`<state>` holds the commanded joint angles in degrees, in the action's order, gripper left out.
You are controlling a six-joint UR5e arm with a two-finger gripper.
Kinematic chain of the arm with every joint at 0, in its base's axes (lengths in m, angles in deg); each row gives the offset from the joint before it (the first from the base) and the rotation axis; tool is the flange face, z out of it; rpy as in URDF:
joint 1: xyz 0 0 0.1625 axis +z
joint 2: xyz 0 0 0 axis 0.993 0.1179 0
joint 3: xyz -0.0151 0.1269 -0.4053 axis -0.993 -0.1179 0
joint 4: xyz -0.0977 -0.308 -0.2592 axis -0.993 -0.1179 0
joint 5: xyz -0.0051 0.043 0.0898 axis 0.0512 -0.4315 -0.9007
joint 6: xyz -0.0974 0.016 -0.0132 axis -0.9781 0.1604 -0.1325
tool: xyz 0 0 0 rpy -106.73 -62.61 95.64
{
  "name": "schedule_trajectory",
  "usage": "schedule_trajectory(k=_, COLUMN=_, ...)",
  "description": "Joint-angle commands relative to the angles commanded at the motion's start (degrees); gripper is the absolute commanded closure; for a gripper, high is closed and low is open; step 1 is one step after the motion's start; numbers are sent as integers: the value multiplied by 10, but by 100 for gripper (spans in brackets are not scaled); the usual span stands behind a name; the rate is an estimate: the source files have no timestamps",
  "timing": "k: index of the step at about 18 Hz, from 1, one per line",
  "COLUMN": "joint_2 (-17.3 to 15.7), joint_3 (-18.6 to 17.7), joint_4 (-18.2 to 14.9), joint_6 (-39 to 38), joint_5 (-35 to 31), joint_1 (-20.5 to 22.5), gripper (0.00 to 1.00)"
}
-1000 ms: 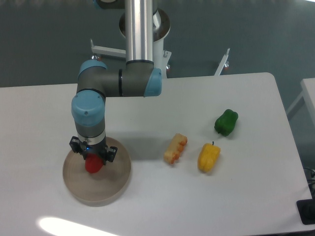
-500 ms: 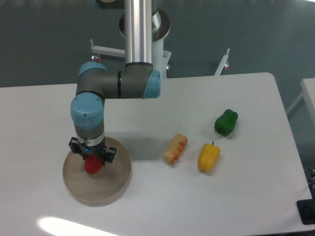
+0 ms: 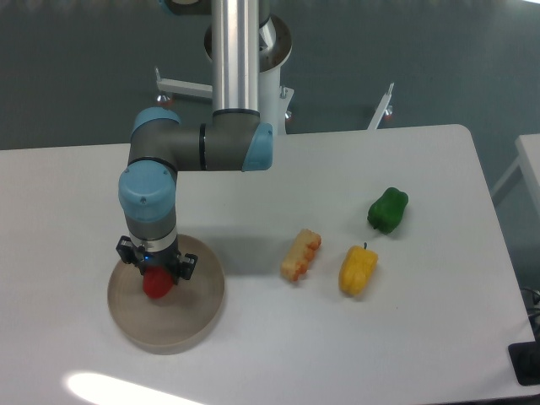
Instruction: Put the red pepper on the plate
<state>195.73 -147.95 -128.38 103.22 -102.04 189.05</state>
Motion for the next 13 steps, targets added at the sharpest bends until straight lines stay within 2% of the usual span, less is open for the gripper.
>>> schedule_trajectory(k=3, joint_2=-4, joint_3=0, joint_4=0, joint_6=0, joint_5=1, joint_1=0, gripper=24)
schedule_trajectory(k=8, joint_2=-9, joint_3=-1, joint_4=0, joint_6=0, joint_5=0, joint_1=0, gripper=2)
schedule_trajectory(k=13, joint_2=-43, joint_3=1, joint_4=-3, joint_6=8, joint_5=-3, joint_1=7, gripper=0)
